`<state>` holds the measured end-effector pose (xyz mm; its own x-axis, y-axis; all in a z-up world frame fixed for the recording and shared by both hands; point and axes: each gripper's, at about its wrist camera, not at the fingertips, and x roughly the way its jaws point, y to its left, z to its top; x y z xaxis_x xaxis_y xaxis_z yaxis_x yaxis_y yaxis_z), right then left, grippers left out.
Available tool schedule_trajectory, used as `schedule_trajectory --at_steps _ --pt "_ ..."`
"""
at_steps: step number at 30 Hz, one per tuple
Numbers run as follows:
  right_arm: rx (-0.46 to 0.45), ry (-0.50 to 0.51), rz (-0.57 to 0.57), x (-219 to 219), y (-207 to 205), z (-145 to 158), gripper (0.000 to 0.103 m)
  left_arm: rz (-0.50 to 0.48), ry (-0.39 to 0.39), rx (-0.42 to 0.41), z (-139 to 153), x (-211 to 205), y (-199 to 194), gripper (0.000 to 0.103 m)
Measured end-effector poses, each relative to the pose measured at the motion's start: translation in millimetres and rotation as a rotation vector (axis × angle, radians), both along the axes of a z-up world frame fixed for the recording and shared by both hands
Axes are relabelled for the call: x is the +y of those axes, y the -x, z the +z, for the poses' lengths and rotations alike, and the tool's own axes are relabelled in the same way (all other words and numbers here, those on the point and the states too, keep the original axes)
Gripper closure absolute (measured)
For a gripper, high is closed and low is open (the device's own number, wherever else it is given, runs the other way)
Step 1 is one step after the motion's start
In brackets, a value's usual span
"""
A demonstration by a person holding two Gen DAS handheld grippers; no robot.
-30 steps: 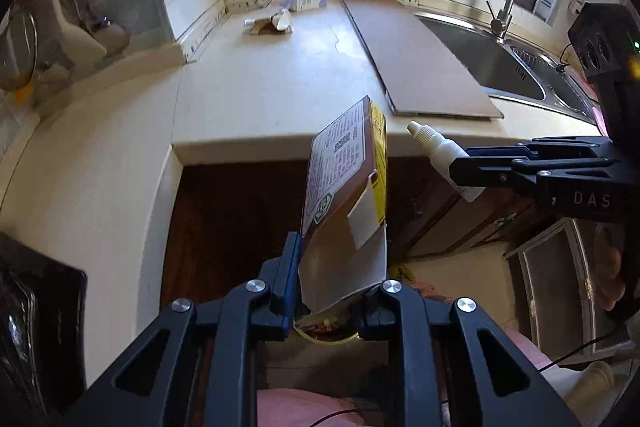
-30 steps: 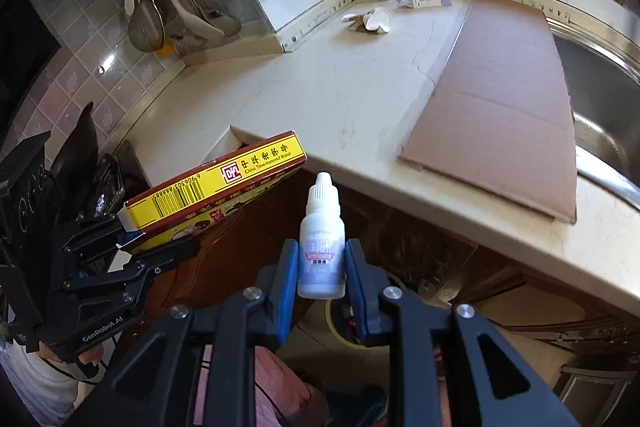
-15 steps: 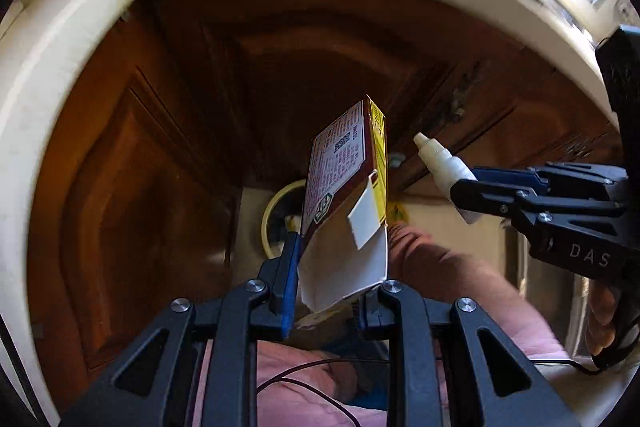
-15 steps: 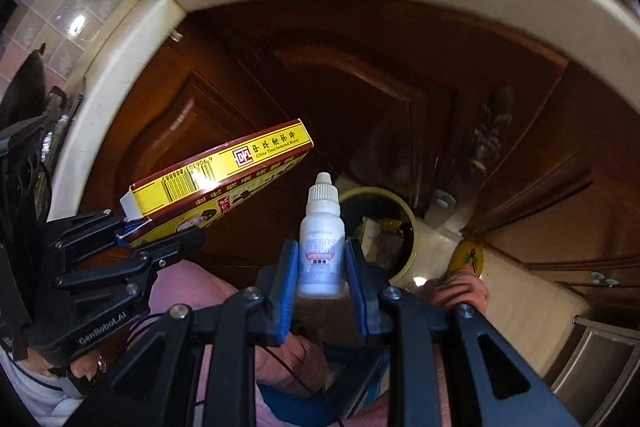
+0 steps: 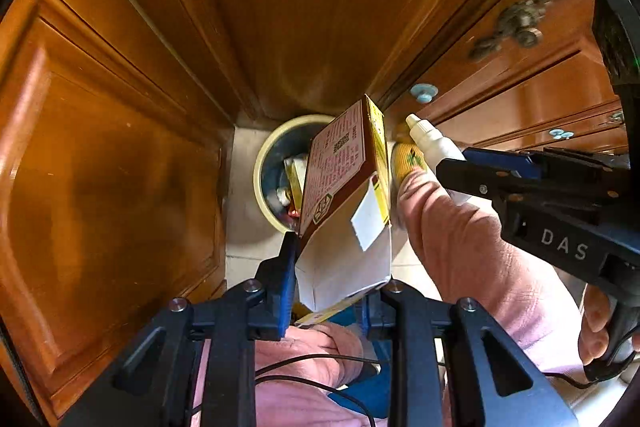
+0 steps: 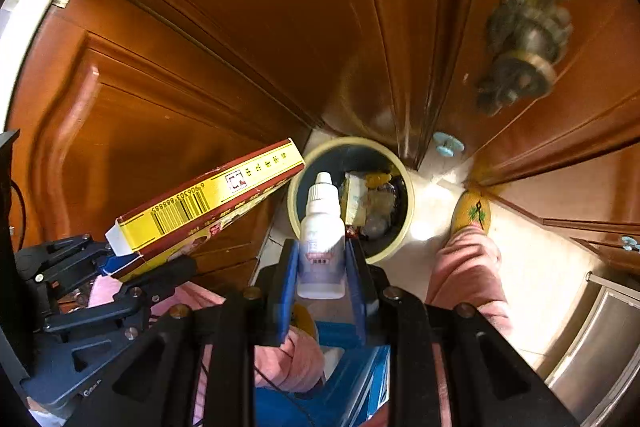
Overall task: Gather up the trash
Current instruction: 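Carry the medicine box and dropper bottle down to the floor bin, then open both tools over the bin to drop the box and bottle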
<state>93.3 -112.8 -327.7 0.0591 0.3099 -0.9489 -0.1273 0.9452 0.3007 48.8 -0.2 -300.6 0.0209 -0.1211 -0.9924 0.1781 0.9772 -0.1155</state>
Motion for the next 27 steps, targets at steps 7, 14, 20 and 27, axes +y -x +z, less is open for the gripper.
schedule_trajectory --at_steps 7,14,20,27 --pt "0.058 0.006 -0.014 1.3 -8.7 -24.1 0.078 0.002 -0.007 0.055 -18.8 -1.1 -17.1 0.079" --pt "0.090 -0.013 -0.034 1.4 -13.5 -32.8 0.074 0.000 -0.017 0.076 -25.0 -3.2 -23.6 0.077" --pt "0.080 -0.014 -0.040 1.1 -13.0 -34.0 0.069 -0.006 -0.032 0.091 -27.4 -7.6 -22.7 0.078" --pt "0.057 -0.013 -0.028 -0.7 -13.8 -27.3 0.069 -0.005 -0.038 0.099 -32.4 -7.3 -23.9 0.077"
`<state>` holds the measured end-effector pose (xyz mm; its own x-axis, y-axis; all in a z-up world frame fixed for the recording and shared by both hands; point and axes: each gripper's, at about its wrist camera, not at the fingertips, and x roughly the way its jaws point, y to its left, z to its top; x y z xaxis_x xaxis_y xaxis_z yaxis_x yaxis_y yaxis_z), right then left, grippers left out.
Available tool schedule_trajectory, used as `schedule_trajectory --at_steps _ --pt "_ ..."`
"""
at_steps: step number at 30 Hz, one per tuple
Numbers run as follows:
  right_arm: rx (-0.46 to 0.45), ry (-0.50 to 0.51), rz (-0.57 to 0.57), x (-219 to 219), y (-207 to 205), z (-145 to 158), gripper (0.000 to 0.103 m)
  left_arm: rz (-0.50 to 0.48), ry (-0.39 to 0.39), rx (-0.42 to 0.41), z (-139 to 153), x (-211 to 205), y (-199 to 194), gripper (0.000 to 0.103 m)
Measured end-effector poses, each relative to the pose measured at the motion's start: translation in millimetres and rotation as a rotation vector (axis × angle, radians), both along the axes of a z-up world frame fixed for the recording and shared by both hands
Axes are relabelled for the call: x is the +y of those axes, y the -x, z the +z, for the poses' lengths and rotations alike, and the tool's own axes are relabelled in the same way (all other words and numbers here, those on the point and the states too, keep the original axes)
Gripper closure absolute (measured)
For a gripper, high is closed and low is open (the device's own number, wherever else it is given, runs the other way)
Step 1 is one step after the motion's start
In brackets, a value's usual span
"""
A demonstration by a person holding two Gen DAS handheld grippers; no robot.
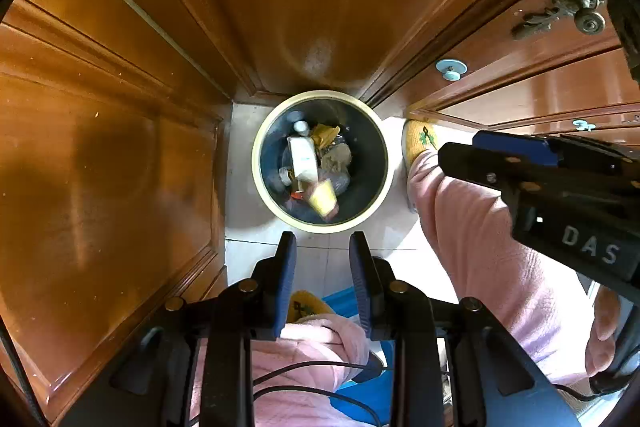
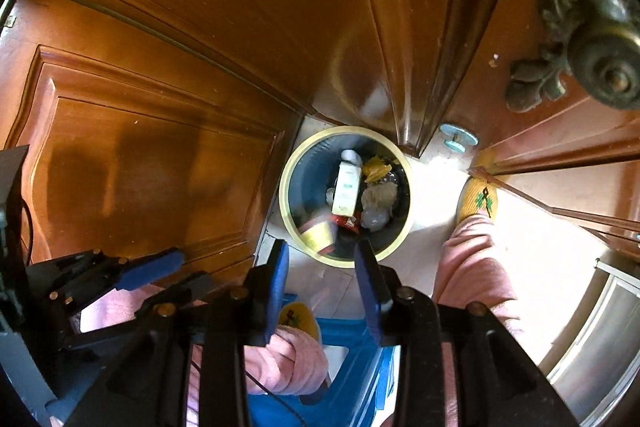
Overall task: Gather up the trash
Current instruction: 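Open both tools over the bin to drop the box and bottle, then raise both tools back up to the counter toward the paper cup and carton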
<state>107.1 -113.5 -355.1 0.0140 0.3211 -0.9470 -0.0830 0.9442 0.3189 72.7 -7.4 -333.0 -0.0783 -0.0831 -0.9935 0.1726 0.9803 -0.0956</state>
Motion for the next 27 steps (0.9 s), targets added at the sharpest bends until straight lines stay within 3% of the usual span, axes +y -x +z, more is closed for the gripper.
schedule_trajectory --at_steps 9,14,19,23,27 --pt "-0.019 -0.005 0.008 0.2 2.4 15.2 0.068 0.022 -0.001 -0.019 9.9 6.2 0.7 0.076" --pt "-0.061 -0.005 0.020 0.7 9.7 39.7 0.068 0.047 0.011 -0.055 27.8 11.7 2.9 0.074" --pt "-0.133 -0.008 0.036 3.0 19.7 79.3 0.069 0.059 0.033 -0.139 63.1 17.1 7.1 0.070" --pt "-0.200 -0.015 0.051 5.0 26.6 114.5 0.068 0.070 0.074 -0.232 103.0 24.5 9.7 0.055" --pt "-0.267 -0.033 0.058 3.2 31.6 151.7 0.069 0.083 0.121 -0.320 142.1 29.7 11.0 0.052"
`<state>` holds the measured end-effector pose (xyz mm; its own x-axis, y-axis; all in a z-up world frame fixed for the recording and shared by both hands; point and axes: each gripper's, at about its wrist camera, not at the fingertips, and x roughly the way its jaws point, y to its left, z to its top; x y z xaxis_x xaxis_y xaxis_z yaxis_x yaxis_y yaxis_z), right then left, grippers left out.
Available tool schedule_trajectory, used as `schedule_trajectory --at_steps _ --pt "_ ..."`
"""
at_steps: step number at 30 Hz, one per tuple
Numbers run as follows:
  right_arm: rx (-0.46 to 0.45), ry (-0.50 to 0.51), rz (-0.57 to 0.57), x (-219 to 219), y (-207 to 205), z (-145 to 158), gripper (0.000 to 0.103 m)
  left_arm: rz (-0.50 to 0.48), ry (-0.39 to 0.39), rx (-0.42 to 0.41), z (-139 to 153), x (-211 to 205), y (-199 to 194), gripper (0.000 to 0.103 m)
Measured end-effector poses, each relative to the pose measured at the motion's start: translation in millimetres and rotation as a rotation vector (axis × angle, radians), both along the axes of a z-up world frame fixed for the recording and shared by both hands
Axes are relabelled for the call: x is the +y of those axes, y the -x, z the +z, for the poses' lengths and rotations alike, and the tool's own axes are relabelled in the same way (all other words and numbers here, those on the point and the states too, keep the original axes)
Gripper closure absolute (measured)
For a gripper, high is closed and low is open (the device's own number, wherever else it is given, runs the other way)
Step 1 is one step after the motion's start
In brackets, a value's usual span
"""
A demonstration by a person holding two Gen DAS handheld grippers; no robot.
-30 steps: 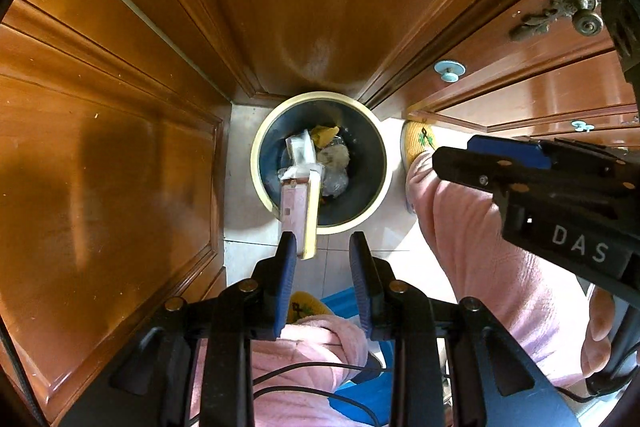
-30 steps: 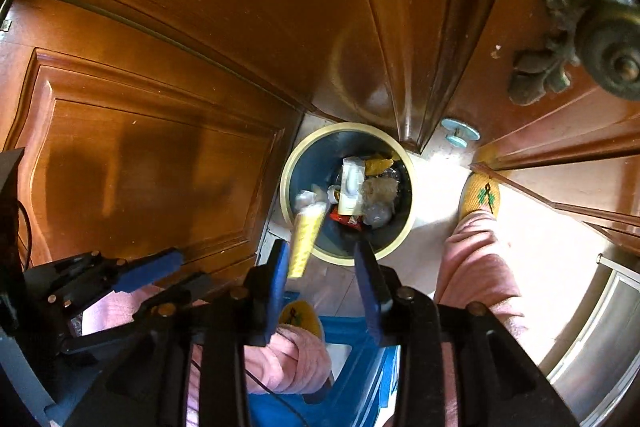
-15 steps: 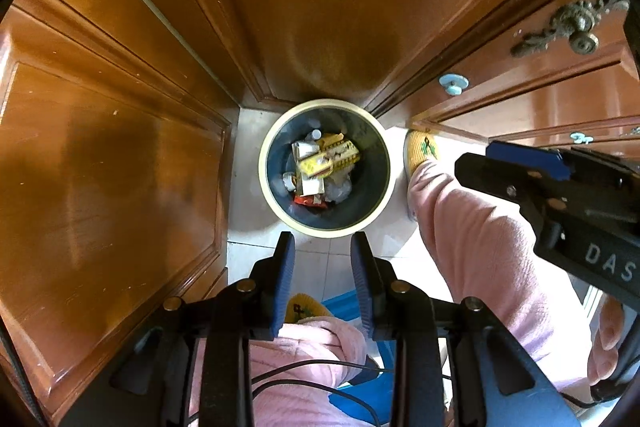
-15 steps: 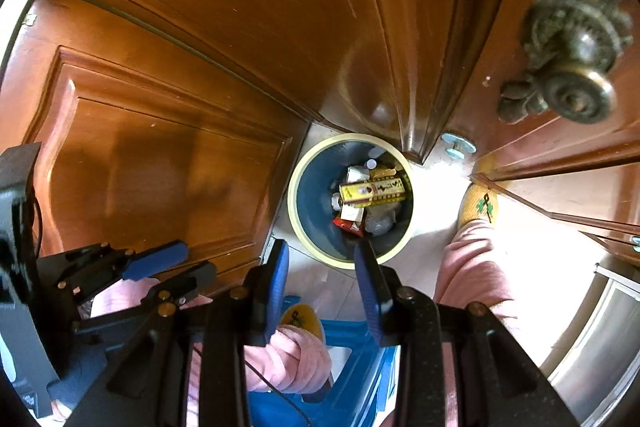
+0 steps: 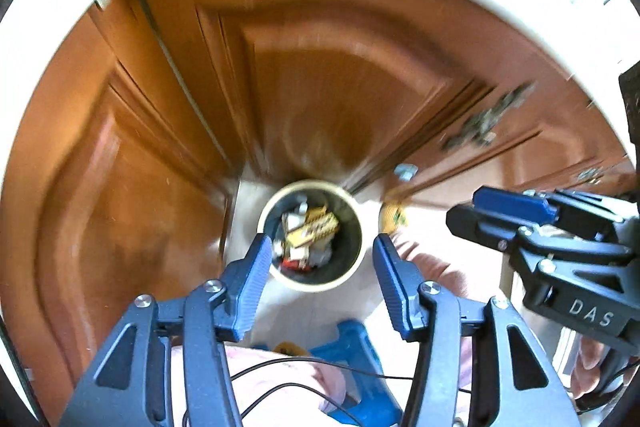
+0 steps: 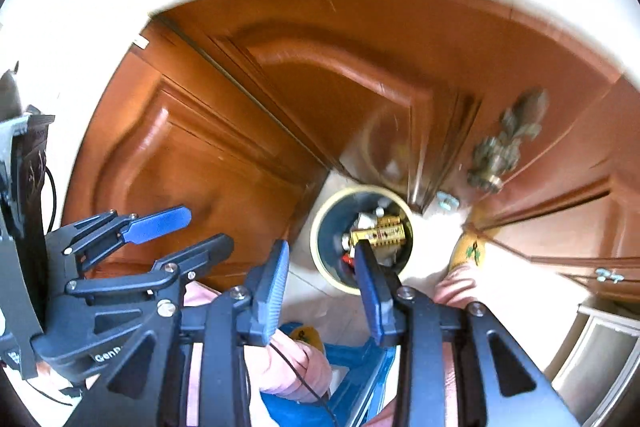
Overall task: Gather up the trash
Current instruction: 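Raise both tools back up to the counter toward the paper cup and carton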
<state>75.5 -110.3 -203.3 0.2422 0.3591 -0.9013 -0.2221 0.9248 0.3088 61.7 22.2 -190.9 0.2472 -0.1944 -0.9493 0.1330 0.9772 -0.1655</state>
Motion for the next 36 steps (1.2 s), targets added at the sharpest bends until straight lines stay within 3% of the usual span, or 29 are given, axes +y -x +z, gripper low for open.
schedule_trajectory --at_steps 7,10,16,22,30,36 --pt "-0.124 -0.028 0.003 -6.1 -2.2 66.8 0.069 -0.005 0.101 -0.122 71.3 -0.4 -10.2 0.043" --pt "-0.169 -0.045 -0.014 -14.7 -12.7 99.2 0.069 -0.016 0.109 -0.173 102.2 -4.8 -21.8 0.039" --pt "-0.253 -0.066 -0.059 -43.2 -52.5 157.7 0.069 0.001 0.107 -0.276 166.3 -9.2 -70.7 0.032" --pt "-0.341 -0.036 -0.109 -68.7 -99.0 199.5 0.069 0.068 0.134 -0.313 207.3 -14.3 -132.9 0.030" --pt "-0.358 -0.035 -0.175 -96.2 -185.8 215.3 0.069 0.241 0.156 -0.318 213.3 -26.1 -260.4 0.030" --pt "-0.338 -0.052 -0.220 -110.7 -247.9 209.1 0.069 0.348 0.109 -0.294 181.4 -29.7 -339.7 0.031"
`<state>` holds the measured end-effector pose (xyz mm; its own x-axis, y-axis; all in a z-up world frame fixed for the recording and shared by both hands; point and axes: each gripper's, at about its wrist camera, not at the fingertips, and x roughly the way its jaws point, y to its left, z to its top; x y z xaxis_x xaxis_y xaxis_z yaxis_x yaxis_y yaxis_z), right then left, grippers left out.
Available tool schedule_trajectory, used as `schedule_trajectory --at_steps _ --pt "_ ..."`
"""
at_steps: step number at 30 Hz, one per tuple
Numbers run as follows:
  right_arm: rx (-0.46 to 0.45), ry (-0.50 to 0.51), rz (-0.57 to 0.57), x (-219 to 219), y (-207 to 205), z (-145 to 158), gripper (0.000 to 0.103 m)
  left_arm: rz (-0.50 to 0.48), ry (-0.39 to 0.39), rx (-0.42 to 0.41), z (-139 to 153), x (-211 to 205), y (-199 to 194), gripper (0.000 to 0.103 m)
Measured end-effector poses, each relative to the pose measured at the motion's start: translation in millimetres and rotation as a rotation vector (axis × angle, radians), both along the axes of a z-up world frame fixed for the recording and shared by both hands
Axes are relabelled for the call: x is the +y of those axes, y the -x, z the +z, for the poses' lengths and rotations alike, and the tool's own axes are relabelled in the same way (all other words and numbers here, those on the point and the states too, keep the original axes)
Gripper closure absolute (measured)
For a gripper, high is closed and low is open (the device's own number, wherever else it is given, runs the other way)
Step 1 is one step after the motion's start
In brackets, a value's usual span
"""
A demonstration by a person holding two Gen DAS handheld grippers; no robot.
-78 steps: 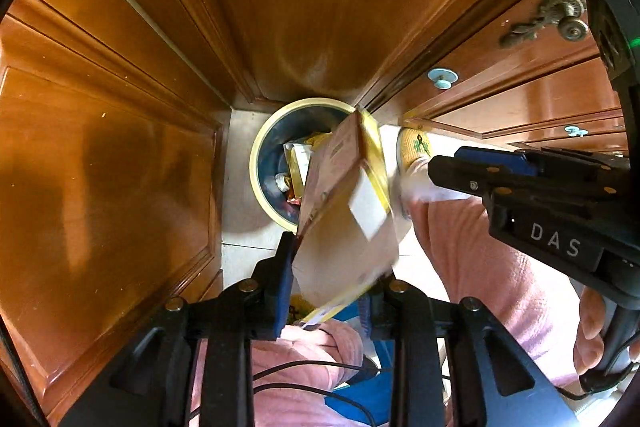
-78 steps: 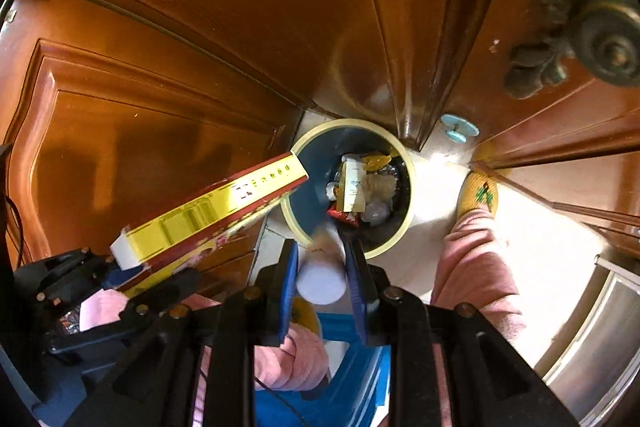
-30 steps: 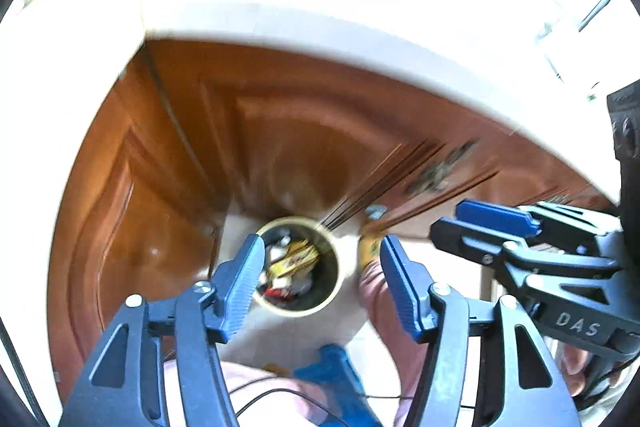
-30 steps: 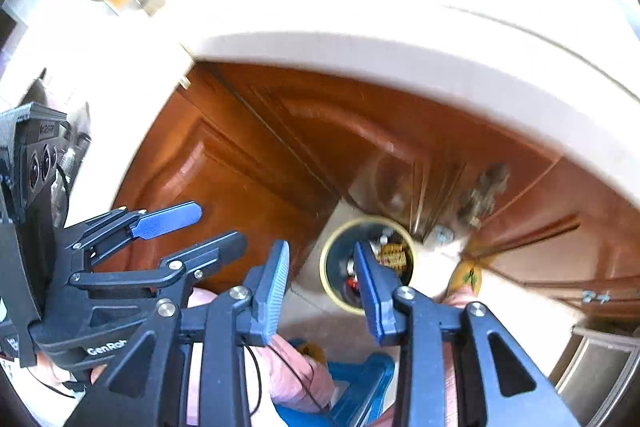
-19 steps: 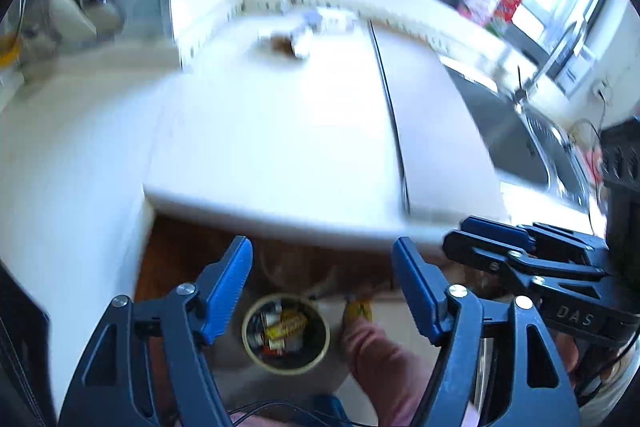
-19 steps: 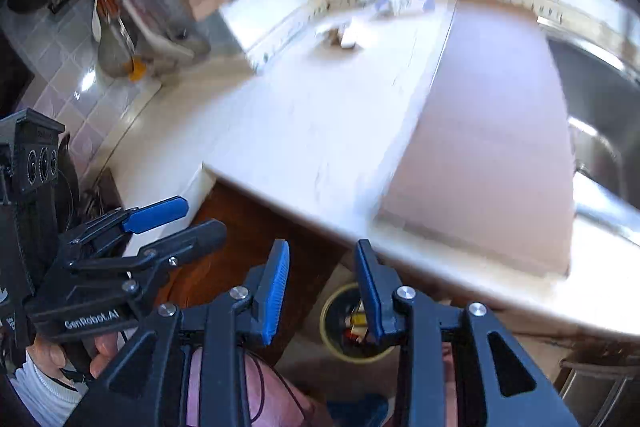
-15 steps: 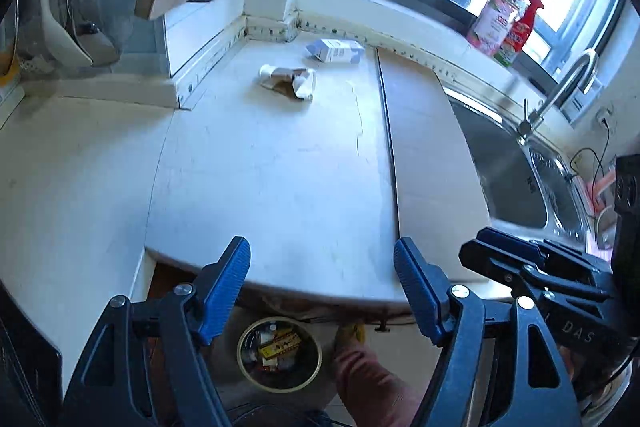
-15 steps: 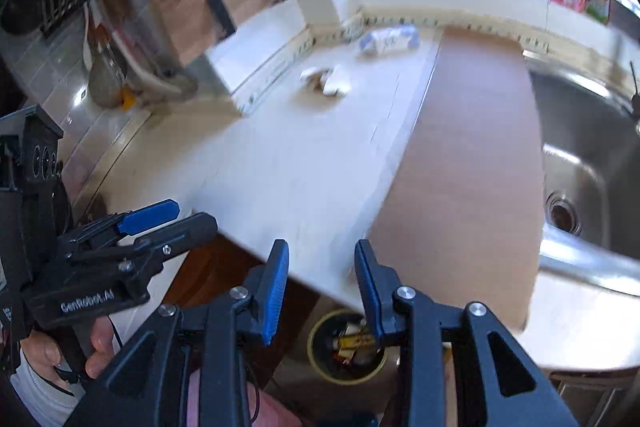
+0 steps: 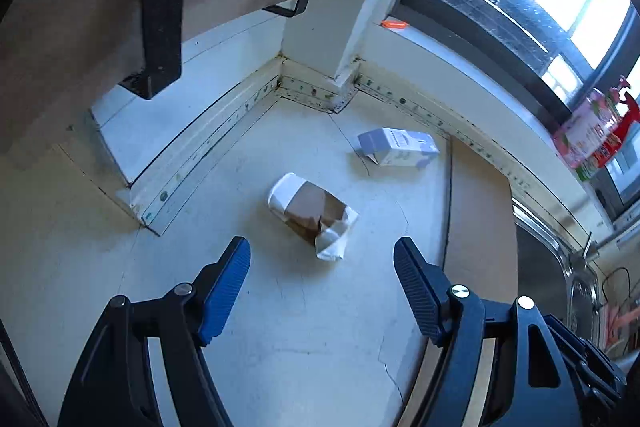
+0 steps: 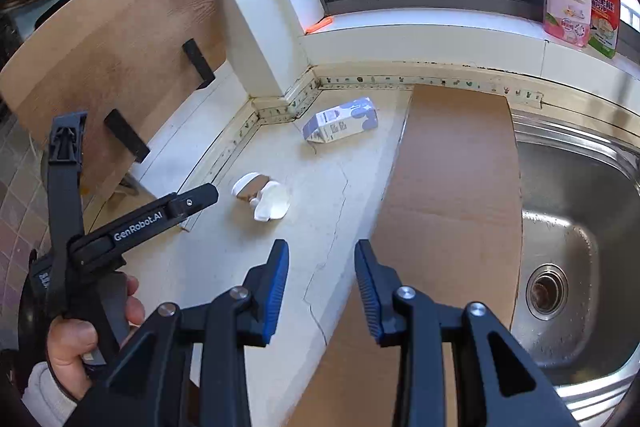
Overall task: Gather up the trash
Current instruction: 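Raise both tools back up to the counter toward the paper cup and carton, then grasp the brown paper cup with the left tool while the right grasps the white carton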
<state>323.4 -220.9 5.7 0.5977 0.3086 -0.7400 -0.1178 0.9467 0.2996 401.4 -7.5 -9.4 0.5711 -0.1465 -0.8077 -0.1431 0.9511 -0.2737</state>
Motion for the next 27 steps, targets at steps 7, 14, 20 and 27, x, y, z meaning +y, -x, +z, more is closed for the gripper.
schedule_trajectory --at_steps 7,14,20,27 --pt "0.041 -0.016 -0.041 -15.7 -66.5 -17.8 0.069 0.046 -0.048 0.075 -43.6 -12.4 -48.2 0.031" --pt "0.079 -0.010 -0.055 -15.4 -103.2 -32.2 0.069 0.042 -0.122 0.128 -72.3 -27.5 -68.5 0.031" --pt "0.099 -0.018 -0.066 -7.0 -129.2 -39.2 0.058 -0.049 -0.222 0.183 -87.7 -22.2 -63.2 0.041" --pt "0.171 -0.099 -0.152 9.2 -178.1 -53.0 0.054 -0.075 -0.224 0.141 -85.4 4.7 -65.8 0.051"
